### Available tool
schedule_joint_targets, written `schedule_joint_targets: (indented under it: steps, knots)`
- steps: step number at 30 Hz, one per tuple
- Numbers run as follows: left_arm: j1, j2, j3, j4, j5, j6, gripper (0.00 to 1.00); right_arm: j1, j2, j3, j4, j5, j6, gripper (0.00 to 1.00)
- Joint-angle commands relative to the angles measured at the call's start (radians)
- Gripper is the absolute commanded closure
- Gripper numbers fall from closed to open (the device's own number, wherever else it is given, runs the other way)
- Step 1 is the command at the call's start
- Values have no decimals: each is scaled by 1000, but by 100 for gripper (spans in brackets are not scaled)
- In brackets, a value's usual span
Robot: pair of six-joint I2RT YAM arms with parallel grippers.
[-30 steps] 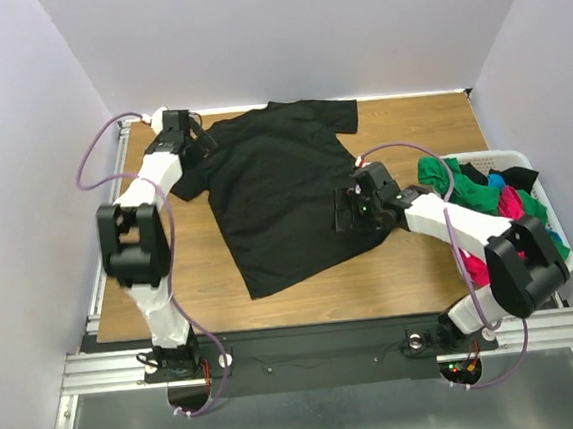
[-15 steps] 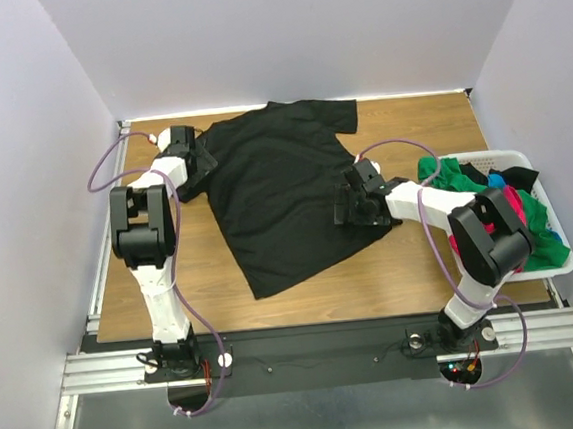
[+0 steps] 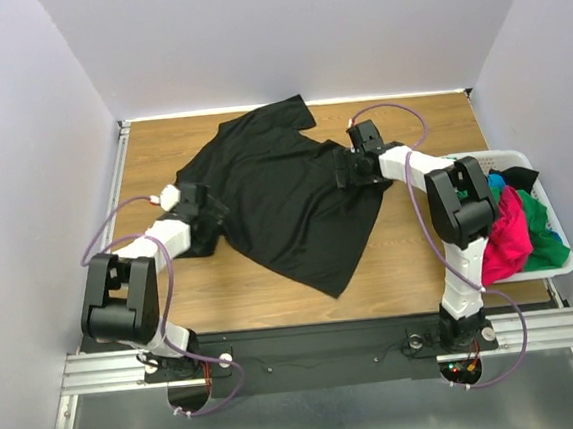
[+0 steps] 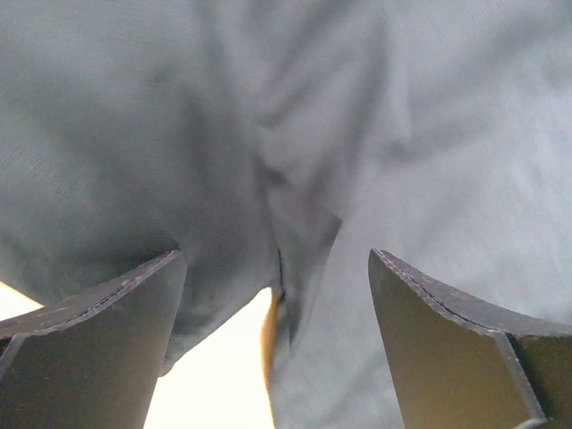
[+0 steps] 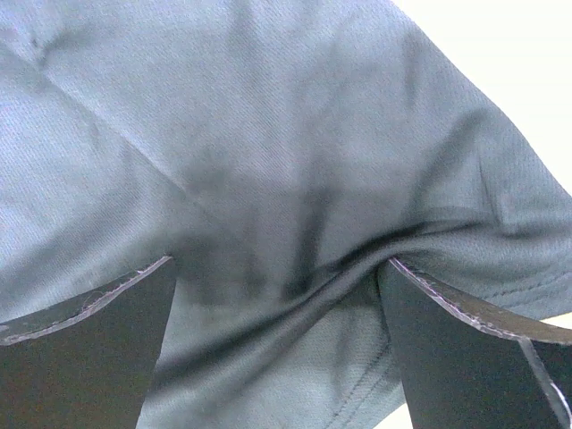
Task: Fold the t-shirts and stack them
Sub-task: Flatten the tshirt out
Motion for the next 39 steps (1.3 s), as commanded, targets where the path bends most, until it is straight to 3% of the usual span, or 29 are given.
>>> schedule_joint_targets:
  steps: [1, 9, 14, 21, 26, 32, 39]
  knots:
    - [-150, 30, -132, -120, 86, -237, 4, -13, 108, 92, -2, -54, -128, 0]
    - [-434, -56, -230, -157, 105, -521, 4, -68, 271, 270, -22, -54, -195, 0]
    - [-549, -53, -204, -172, 129, -557, 4, -97, 331, 376, -45, -40, -220, 0]
    - [-638, -81, -95, -331, 63, -571, 4, -114, 325, 424, -85, -2, -266, 0]
    - [-664, -217, 27, -525, -70, -571, 4, -112, 173, 407, -102, 45, -246, 0]
    - [-664, -378, -14, -632, -136, -614, 3, -114, -34, 295, -123, 67, -123, 0]
    - [-661, -530, -133, -698, -61, -644, 3, -111, -366, -78, -126, 59, 114, 0]
